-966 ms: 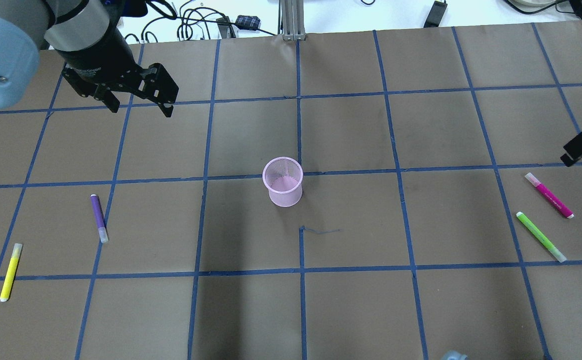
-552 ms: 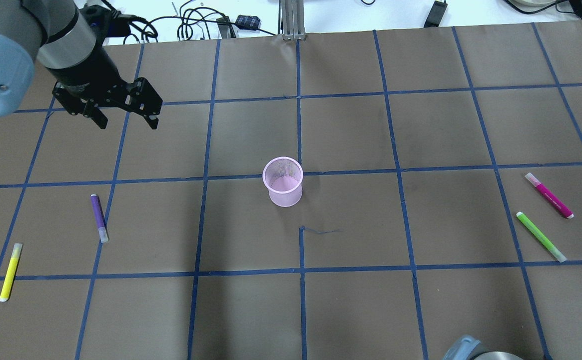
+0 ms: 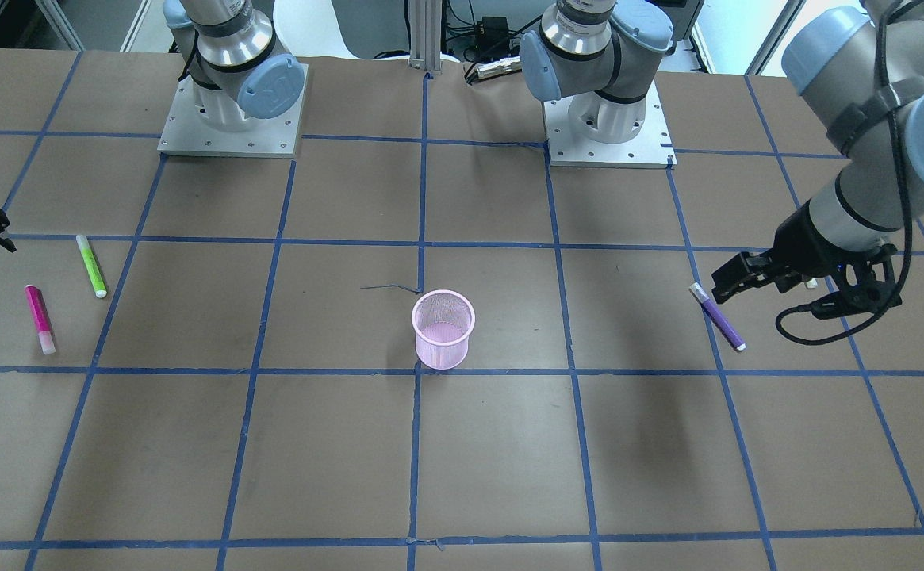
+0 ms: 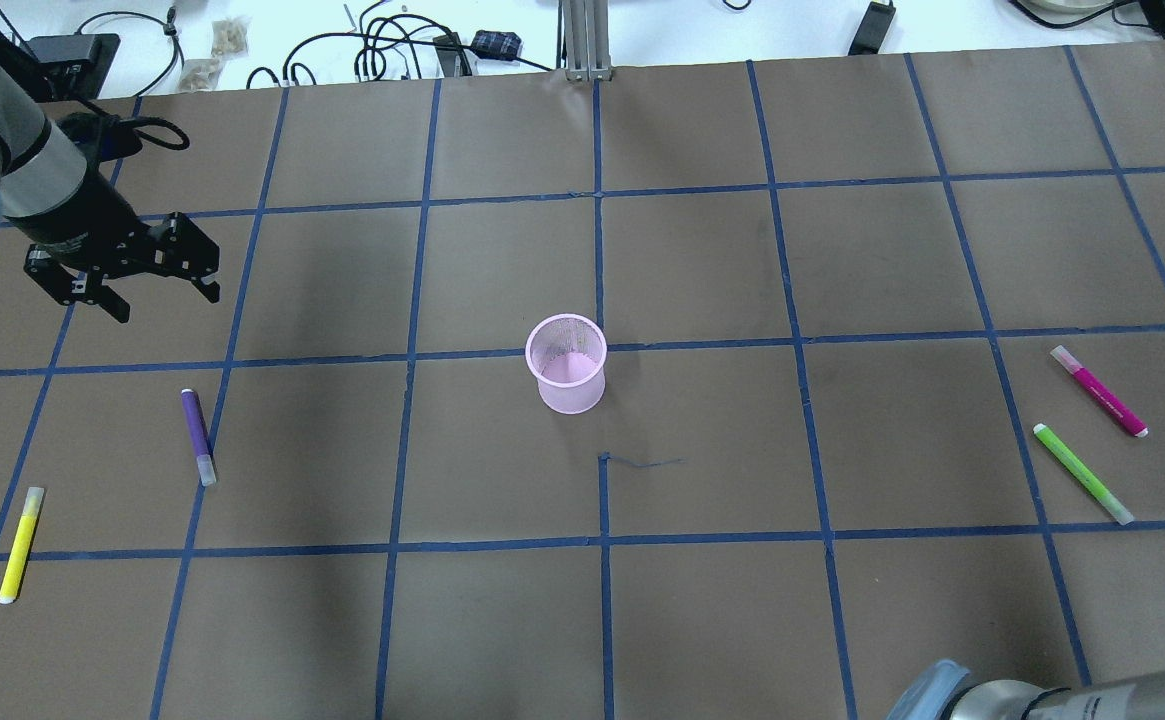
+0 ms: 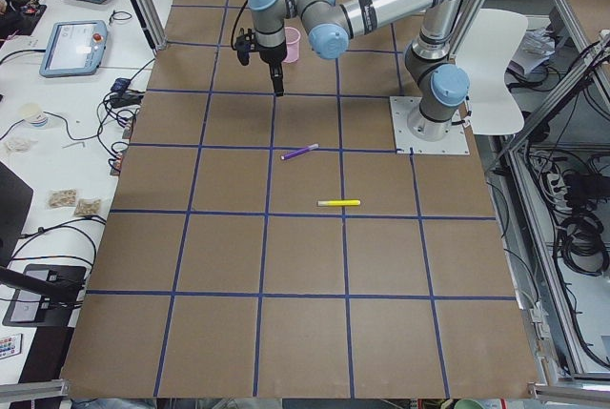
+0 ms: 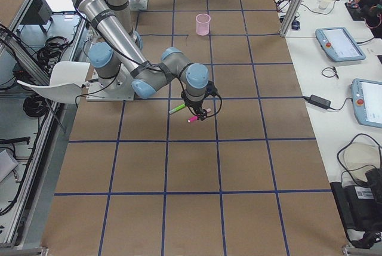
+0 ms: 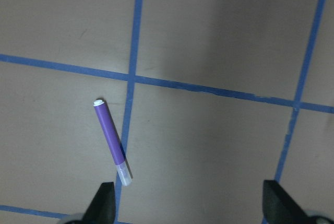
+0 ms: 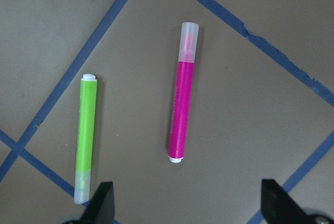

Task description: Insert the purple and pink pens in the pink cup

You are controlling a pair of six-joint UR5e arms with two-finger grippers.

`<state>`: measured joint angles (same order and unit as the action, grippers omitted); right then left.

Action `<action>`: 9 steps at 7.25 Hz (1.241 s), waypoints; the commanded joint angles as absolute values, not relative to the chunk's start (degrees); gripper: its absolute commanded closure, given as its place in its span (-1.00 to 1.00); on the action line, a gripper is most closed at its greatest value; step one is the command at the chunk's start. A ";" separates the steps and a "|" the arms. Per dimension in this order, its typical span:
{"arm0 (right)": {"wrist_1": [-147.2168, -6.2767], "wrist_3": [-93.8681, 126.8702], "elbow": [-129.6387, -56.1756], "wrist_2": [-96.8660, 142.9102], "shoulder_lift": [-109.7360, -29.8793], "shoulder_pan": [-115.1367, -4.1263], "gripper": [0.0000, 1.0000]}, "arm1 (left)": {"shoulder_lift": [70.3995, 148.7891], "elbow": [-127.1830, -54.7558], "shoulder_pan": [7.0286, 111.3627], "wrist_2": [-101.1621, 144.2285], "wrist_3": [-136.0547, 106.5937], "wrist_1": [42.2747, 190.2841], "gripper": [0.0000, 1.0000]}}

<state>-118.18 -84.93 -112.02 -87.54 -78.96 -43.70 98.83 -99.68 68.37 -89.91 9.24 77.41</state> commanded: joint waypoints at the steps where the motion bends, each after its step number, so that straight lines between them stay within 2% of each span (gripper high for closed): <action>1: -122.76 -85.69 -113.90 -87.71 -76.30 -43.59 -1.00 | 102.55 -104.12 65.66 -90.09 9.40 69.67 -1.00; 2: -125.57 -85.61 -114.43 -87.80 -74.03 -43.59 -1.00 | 102.92 -107.46 65.22 -90.44 11.14 65.35 -1.00; 4: -128.41 -85.52 -115.83 -88.15 -73.04 -43.59 -0.98 | 103.44 -109.33 63.55 -90.44 11.87 64.87 -1.00; 6: -130.95 -84.64 -118.30 -88.59 -73.56 -43.59 -0.69 | 106.33 -109.25 63.11 -90.53 12.13 62.85 -1.00; 7: -131.04 -84.90 -118.39 -89.20 -73.13 -43.59 -0.50 | 107.30 -109.34 63.02 -91.05 12.13 61.80 -1.00; 8: -131.13 -85.08 -118.30 -89.30 -73.13 -43.59 -0.21 | 107.84 -109.60 62.93 -91.14 12.04 61.79 -1.00; 9: -131.13 -84.64 -118.39 -89.30 -73.13 -43.68 -0.13 | 108.28 -110.56 61.89 -91.06 11.87 61.18 -1.00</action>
<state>-131.02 -84.91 -118.29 -89.18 -73.17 -43.60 107.57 -109.72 62.74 -91.02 12.02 61.83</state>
